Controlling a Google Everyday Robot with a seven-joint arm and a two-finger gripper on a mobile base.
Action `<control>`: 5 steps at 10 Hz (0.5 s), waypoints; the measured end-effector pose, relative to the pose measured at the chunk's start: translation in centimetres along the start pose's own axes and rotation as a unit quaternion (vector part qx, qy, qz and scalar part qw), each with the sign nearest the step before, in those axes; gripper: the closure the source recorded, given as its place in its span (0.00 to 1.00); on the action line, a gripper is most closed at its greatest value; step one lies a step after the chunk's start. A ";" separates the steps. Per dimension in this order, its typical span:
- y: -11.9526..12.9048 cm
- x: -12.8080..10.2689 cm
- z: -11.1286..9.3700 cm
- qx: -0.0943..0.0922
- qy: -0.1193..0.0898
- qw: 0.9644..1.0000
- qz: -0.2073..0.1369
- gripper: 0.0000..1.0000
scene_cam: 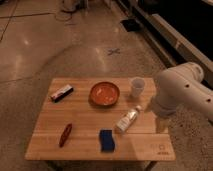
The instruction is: Move the arm in a circular motion
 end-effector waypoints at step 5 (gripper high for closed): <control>-12.9 2.4 3.1 0.017 0.046 0.997 0.051 0.35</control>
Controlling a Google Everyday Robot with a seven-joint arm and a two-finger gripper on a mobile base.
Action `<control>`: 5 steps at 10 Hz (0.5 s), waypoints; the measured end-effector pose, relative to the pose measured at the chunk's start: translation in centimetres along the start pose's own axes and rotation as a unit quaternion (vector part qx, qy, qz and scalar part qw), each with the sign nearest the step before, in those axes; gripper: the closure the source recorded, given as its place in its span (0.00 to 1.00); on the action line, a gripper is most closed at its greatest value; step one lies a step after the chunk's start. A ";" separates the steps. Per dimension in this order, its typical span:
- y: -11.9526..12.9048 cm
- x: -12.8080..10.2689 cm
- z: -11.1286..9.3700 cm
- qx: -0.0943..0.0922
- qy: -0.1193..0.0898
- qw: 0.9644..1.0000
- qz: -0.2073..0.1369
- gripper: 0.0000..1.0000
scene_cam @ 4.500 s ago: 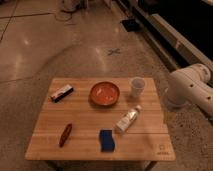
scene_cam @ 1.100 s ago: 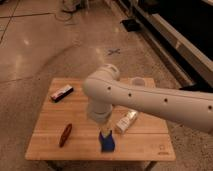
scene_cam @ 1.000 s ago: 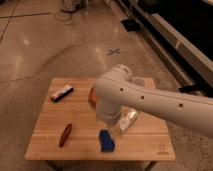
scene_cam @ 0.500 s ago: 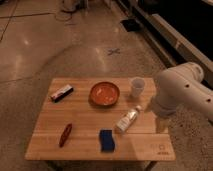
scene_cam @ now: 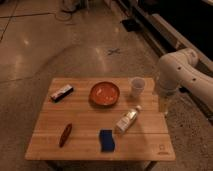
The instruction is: Move the arm in a circular motion
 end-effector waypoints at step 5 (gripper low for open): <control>-8.4 -12.2 0.3 0.010 0.002 0.997 -0.080 0.35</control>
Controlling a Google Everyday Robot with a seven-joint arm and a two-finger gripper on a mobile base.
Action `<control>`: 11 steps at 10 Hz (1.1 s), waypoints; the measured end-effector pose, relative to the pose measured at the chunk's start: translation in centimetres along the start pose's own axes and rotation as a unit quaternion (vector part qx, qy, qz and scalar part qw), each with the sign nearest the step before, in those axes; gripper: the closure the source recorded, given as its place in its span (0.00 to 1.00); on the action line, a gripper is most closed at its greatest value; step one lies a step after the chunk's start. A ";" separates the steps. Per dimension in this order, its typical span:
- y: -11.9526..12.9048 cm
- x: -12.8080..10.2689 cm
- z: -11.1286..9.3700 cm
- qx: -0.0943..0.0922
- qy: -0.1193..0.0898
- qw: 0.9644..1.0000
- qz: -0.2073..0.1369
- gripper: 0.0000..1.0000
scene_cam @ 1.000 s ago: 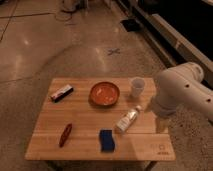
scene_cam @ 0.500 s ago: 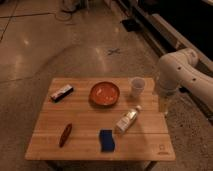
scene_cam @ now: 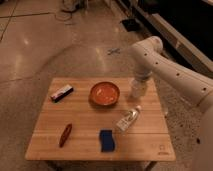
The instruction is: Move the arm in a circular motion
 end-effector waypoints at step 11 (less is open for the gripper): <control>17.1 -22.1 -5.5 -0.026 -0.152 0.944 -0.292 0.35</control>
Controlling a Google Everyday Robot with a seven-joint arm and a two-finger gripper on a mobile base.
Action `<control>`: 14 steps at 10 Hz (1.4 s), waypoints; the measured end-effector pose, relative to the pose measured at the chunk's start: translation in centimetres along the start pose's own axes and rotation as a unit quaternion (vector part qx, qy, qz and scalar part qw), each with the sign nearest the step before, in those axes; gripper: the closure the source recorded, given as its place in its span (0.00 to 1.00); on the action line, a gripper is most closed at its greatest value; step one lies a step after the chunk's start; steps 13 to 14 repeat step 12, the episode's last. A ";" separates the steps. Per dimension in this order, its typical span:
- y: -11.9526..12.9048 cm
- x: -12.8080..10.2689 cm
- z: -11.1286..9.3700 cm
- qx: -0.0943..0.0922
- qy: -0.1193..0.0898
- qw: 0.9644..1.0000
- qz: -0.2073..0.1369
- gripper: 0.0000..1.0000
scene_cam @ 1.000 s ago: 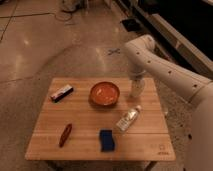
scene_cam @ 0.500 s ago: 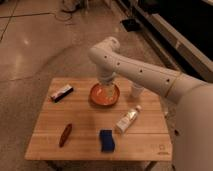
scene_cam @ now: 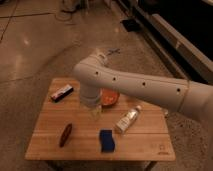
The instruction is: Move the arm in a circular motion
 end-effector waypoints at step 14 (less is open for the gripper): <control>20.0 25.3 -2.8 -0.009 0.057 0.940 0.336 0.35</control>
